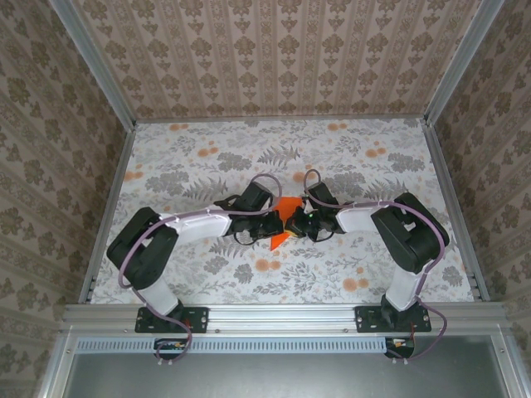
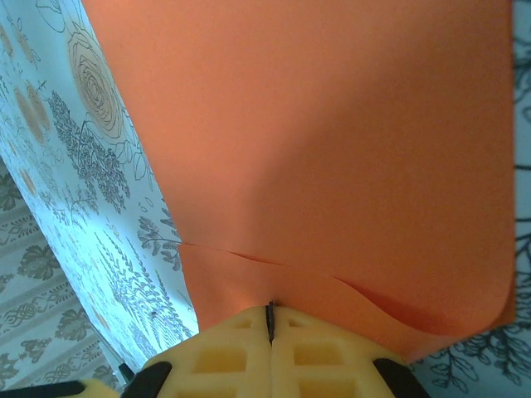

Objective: Fold a paper plane with a square sheet of paper (pick it up from the middle)
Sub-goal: Third fold the triangle at the center of the table.

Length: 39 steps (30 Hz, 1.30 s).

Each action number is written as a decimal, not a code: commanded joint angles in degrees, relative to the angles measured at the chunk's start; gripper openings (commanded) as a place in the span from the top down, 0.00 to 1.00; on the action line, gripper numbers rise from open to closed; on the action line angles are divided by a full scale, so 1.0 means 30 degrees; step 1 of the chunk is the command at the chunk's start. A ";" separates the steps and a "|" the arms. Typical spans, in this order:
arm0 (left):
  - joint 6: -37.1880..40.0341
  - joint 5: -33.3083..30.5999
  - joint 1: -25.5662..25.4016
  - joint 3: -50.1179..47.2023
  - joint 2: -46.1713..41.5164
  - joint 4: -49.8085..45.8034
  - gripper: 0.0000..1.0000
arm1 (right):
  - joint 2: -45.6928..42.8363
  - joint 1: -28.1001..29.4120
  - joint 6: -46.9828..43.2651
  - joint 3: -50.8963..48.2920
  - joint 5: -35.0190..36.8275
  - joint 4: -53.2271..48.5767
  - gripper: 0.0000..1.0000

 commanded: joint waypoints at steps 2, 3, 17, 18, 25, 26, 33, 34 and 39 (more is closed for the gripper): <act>-0.0949 0.0758 -0.0166 -0.0292 0.0848 0.0793 0.95 | 0.0833 0.0014 0.0402 -0.0613 0.1717 -0.1536 1.00; -0.1026 0.0821 -0.0194 -0.0360 0.0967 0.0855 0.96 | 0.0876 0.0003 0.0408 -0.0628 0.1684 -0.1534 1.00; -0.1568 0.0852 -0.0399 -0.1747 0.1223 0.1374 0.97 | 0.1082 -0.0060 0.0383 -0.0641 0.1703 -0.1727 1.00; -0.1569 0.0824 -0.0392 -0.1778 0.1210 0.1341 0.97 | 0.1122 -0.0061 0.0382 -0.0659 0.1730 -0.1741 1.00; -0.1399 0.0359 -0.0375 -0.2101 0.0885 0.0714 0.97 | 0.1174 -0.0089 0.0300 -0.0590 0.1798 -0.1958 1.00; -0.1364 0.0325 -0.0360 -0.2180 0.0767 0.0627 0.97 | 0.1182 -0.0089 0.0296 -0.0583 0.1829 -0.2014 1.00; -0.1305 0.0734 -0.0397 -0.3029 -0.0029 0.0350 0.97 | 0.1350 -0.0204 0.0219 -0.0495 0.1895 -0.2354 1.00; -0.1275 0.0864 -0.0390 -0.3166 -0.0140 0.0286 0.97 | 0.1343 -0.0228 0.0203 -0.0468 0.1924 -0.2426 1.00; -0.1168 0.1116 -0.0422 -0.3692 -0.0786 -0.0142 0.97 | 0.1417 -0.0237 0.0160 -0.0414 0.1953 -0.2472 1.00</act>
